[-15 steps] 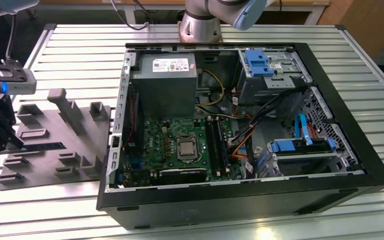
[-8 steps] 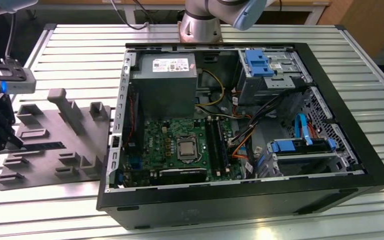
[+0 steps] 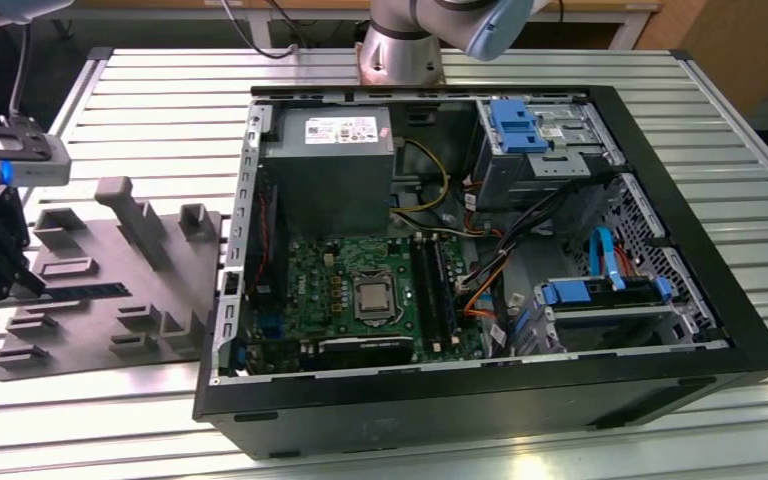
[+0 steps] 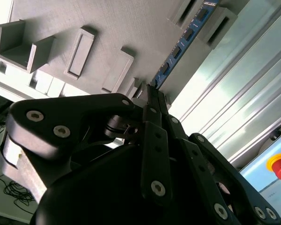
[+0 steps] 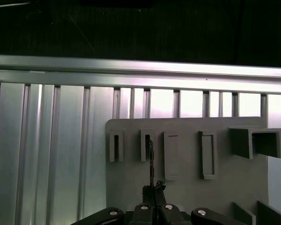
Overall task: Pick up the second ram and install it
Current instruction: 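Pick up the second ram and move it above second insertion slot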
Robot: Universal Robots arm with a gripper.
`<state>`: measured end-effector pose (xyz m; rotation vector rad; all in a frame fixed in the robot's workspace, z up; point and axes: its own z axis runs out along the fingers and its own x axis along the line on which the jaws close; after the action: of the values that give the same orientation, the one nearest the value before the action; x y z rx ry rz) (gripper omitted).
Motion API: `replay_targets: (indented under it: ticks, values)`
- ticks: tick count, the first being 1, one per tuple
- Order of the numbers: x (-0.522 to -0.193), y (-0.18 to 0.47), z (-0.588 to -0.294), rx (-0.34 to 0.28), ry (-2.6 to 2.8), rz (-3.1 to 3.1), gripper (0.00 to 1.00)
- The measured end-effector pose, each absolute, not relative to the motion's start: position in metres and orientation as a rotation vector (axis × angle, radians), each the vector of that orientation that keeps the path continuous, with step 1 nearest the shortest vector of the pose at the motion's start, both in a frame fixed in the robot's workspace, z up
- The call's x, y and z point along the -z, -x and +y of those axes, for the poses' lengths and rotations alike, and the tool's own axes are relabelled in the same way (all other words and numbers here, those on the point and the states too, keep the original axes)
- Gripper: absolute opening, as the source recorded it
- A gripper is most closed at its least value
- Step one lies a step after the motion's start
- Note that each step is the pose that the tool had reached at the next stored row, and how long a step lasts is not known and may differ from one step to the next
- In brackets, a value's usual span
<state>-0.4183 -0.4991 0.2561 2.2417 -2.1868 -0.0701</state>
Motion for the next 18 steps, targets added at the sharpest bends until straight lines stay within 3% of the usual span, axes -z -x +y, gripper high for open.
replay_targets:
  ticks: [18]
  values:
    - [-0.2612, 0.4183, -0.4991, 0.071, -2.243, -2.188, 0.12]
